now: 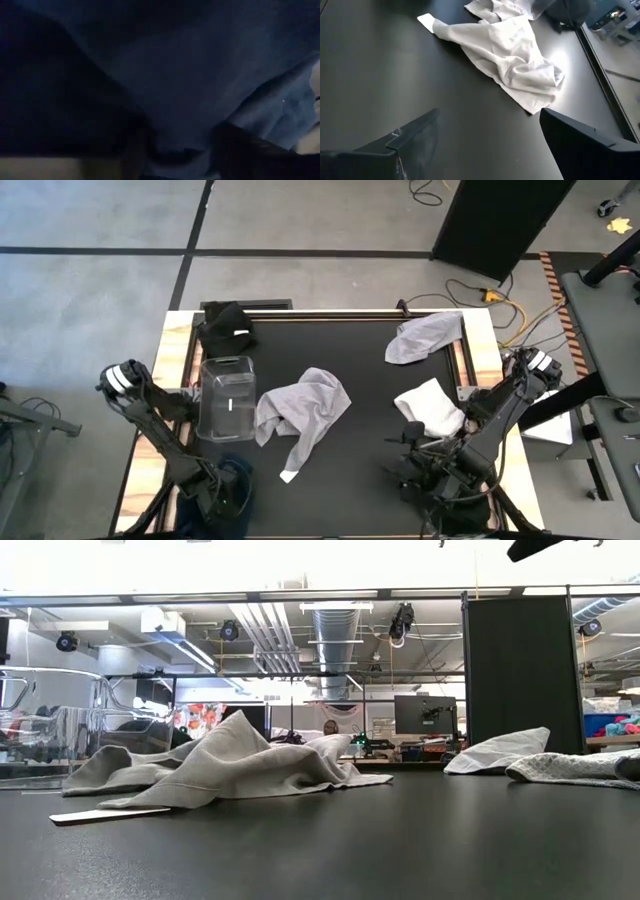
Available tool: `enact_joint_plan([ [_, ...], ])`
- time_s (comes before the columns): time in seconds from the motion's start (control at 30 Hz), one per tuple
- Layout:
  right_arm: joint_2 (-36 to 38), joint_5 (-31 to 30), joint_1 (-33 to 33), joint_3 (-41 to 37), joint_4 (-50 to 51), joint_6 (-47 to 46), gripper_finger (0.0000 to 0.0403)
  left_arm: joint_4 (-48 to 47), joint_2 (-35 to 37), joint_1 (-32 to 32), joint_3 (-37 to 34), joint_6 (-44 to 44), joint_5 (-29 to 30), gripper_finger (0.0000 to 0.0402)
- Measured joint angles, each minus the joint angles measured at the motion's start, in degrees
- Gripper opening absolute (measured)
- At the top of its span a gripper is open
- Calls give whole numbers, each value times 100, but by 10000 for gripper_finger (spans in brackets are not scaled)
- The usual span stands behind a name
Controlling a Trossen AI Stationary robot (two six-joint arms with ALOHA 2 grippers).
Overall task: Sort towels by color in basket
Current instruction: Put the blue towel into the bottom transparent bin
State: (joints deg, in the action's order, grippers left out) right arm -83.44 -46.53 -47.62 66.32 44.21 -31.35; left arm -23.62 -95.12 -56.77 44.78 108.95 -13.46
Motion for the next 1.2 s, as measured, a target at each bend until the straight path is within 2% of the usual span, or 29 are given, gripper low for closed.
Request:
enact_joint_plan([
  [0.13,2,-4,123,0,-10,268,319,-666,-58,101,472,-775,836,38],
  [0.2,2,-10,185,0,-7,291,313,-1174,-66,158,724,-1033,1370,16],
  [0.27,2,-10,204,0,-14,299,307,-1440,-88,231,945,-1272,1683,20],
  [0.43,4,-2,202,0,-17,511,293,-1068,-69,593,1513,-2137,2112,7],
  [0.6,11,0,204,40,-18,511,284,-840,-67,942,1888,-3197,2183,7],
  [0.77,11,-2,204,57,-23,507,278,-575,-79,1535,2108,-4818,3103,7],
  [0.83,11,-4,204,57,-25,505,277,-195,-78,1836,2130,-5619,3260,7],
  [1.07,7,-3,204,57,-38,481,281,2006,-260,2832,2041,-8369,3250,7],
  [1.2,7,-4,216,57,-40,483,287,3203,-778,3333,2056,-9275,2967,7],
])
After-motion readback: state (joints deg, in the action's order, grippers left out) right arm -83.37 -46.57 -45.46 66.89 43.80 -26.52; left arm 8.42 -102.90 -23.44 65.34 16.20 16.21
